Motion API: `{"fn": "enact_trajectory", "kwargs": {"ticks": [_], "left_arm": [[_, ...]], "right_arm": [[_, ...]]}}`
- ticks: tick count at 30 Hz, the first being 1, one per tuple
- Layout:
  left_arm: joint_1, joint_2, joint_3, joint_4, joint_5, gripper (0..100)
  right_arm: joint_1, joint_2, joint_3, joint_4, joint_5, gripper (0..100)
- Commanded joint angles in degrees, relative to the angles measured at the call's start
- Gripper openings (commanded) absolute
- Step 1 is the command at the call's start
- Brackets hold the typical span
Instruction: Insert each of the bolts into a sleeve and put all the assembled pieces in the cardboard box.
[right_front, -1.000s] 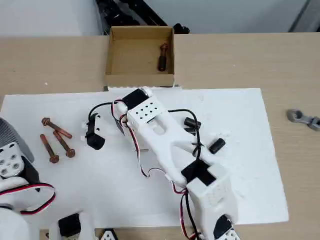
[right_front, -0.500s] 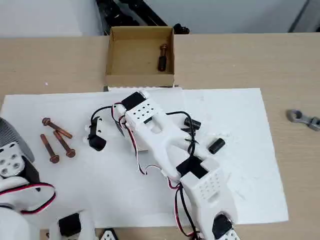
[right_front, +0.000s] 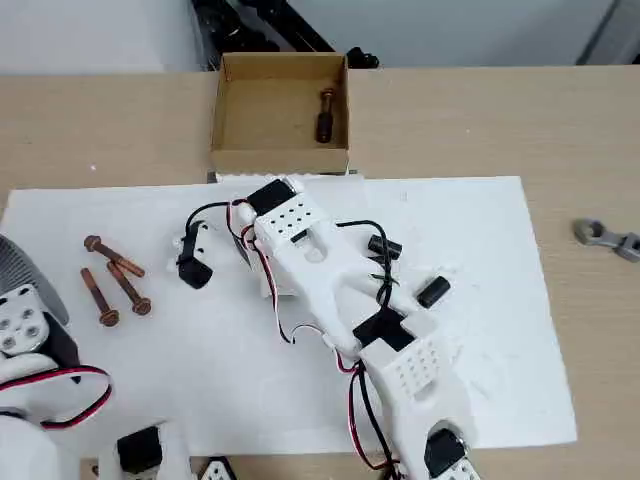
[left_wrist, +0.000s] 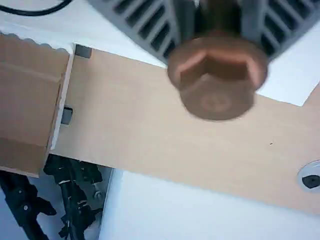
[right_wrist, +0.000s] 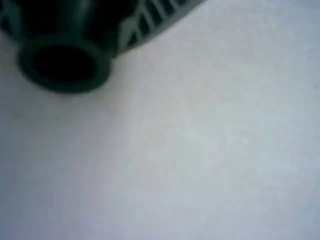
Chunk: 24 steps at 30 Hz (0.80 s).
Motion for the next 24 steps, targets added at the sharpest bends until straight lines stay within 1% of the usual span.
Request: {"fn": "enact_trajectory", "kwargs": {"ticks": [1,6,9,13,21,24], "left_arm": [[-0.4,0.3,0.0,0.4,-0.4,1],[-0.4,0.3,0.0,0.4,-0.4,1],[-0.4,0.3,0.0,0.4,-0.4,1],[-0.4,0.4,0.0,0.2,-0.4,1],[-0.1,0.4,0.0,-0.4,-0.4,1],[-0.1,0.4,0.0,-0.5,-0.4,1]], "right_arm": [[2.9,-1.6,-3.0,-0.6,-4.7,0.2],[3.8,-10.1,-4.5,0.0,-8.6,0.2],[3.7,-16.4,-4.5,1.1,-12.7,0.2],[3.7,-26.0,-4.5,2.2,-20.7,0.2],[3.8,-46.0,-4.5,2.9,-40.4,0.3],[3.9,-52.8,-4.4,4.5,-43.0,0.3]]}}
